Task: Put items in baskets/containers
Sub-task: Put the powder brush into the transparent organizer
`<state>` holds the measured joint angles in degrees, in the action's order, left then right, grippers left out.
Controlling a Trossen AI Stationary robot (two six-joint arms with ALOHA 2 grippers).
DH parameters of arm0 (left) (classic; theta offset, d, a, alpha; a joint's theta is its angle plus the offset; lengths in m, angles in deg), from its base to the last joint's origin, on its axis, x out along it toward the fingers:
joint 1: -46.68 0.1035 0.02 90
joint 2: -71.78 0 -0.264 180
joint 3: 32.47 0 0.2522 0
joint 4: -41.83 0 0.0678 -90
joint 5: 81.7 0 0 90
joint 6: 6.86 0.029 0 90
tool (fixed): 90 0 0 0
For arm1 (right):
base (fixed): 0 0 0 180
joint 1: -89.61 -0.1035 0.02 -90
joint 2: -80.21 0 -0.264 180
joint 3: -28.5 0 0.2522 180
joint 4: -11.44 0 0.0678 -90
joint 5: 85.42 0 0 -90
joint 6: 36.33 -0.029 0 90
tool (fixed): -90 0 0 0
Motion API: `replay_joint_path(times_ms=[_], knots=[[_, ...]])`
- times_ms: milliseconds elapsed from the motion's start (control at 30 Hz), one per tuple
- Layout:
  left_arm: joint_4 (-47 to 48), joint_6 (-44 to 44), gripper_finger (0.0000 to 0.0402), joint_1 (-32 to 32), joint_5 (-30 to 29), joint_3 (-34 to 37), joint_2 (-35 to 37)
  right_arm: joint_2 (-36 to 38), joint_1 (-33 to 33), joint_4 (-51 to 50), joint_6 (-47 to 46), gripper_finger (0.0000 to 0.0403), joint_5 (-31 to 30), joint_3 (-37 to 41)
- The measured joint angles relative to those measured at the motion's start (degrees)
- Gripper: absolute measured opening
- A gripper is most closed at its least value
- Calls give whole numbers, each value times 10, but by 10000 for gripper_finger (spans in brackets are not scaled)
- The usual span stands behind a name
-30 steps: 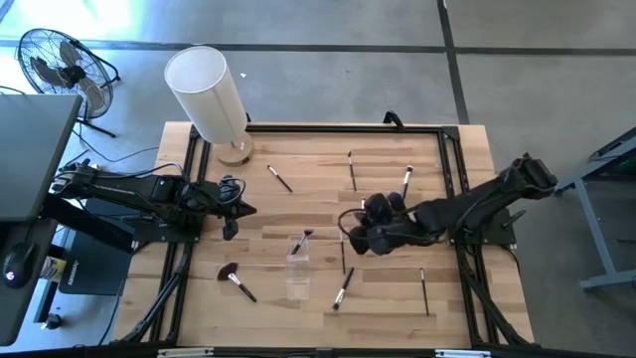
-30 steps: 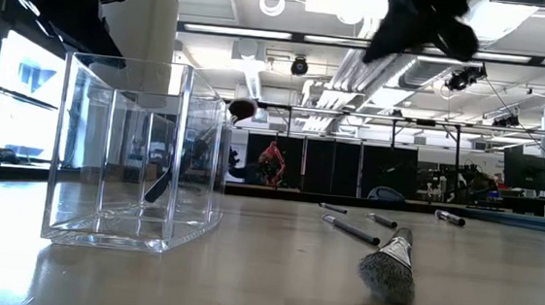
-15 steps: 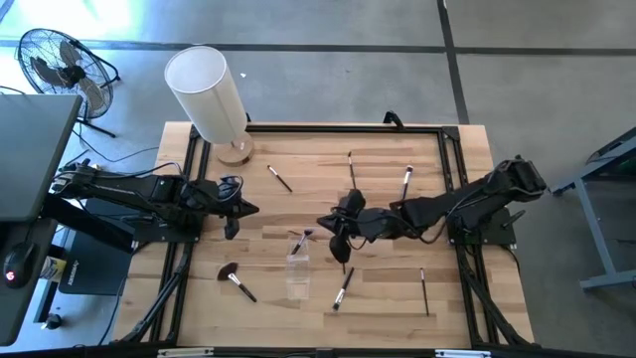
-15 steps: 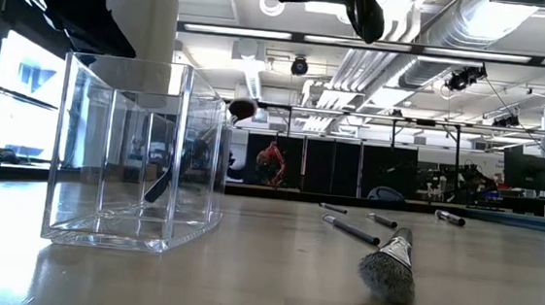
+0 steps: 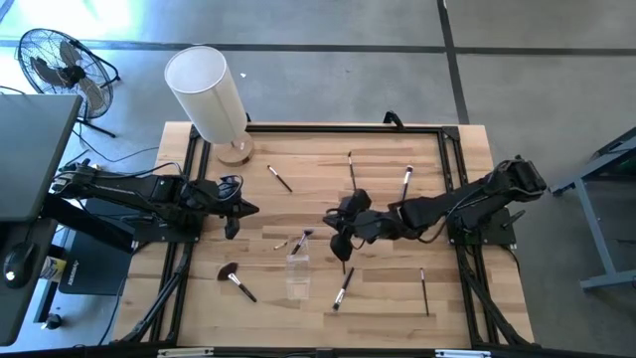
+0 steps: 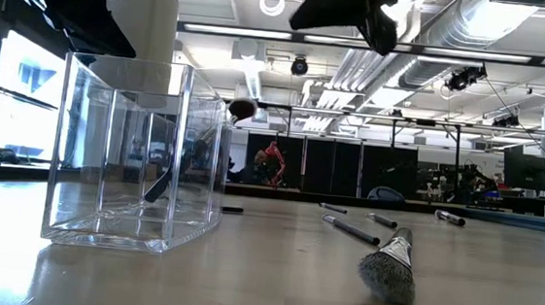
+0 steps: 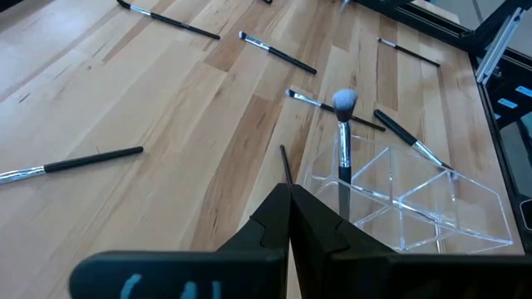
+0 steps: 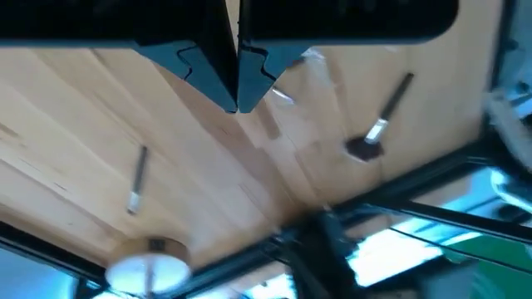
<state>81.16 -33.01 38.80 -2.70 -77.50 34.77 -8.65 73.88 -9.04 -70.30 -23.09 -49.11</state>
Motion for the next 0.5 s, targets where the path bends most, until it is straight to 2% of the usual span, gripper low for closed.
replay_joint_path(times_ms=[133,400,500], knots=[[0,0,0,0,0,0,0,0,5,-103,-94,0,-47,0],[0,34,0,0,-24,0,0,0,57,-374,-377,0,-82,0],[0,58,0,0,-35,0,0,0,98,-455,-440,1,-78,0]])
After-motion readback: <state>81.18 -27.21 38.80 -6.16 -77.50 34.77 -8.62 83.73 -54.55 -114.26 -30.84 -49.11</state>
